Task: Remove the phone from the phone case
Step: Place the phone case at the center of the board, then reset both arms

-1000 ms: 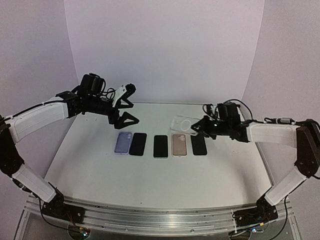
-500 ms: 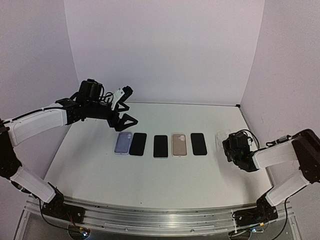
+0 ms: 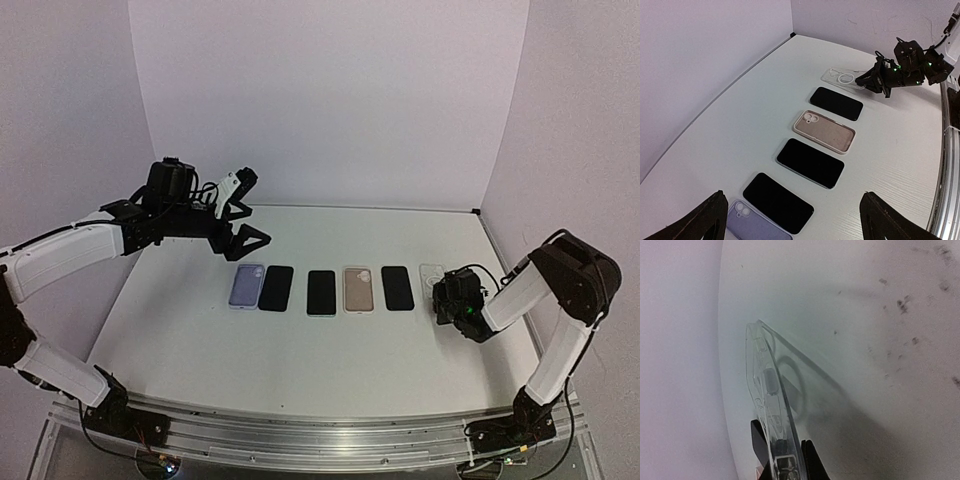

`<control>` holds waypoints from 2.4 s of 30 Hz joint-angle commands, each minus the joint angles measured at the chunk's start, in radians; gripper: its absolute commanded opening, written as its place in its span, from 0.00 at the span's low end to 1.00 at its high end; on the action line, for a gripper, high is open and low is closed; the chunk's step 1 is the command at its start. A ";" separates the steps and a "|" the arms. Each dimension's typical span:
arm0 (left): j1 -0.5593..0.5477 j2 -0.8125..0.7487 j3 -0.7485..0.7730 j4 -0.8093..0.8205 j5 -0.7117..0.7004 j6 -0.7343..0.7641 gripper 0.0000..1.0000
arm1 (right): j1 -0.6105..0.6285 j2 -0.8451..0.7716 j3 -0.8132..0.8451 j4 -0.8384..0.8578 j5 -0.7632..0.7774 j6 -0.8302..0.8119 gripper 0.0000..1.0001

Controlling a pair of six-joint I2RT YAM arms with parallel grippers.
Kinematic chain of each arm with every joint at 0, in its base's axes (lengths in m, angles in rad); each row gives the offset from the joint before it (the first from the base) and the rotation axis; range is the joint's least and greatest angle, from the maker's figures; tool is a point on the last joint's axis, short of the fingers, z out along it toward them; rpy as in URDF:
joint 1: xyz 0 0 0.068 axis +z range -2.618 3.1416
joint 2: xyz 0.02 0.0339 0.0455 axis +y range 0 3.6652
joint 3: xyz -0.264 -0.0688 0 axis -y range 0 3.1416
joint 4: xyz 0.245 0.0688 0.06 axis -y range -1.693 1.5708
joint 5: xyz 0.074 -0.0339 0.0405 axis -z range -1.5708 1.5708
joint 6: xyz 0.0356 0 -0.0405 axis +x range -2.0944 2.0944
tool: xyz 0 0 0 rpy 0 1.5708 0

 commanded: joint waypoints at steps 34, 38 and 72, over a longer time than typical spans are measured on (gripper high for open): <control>0.002 -0.012 -0.007 0.077 -0.011 -0.032 0.93 | 0.011 -0.120 0.003 -0.435 -0.175 0.132 0.73; 0.002 -0.010 -0.010 0.083 -0.007 -0.032 0.93 | 0.013 -0.217 0.060 -0.680 -0.101 0.107 0.95; 0.489 -0.319 -0.741 0.393 -0.524 -0.558 1.00 | -0.294 -0.932 -0.228 -0.682 -0.061 -1.457 0.98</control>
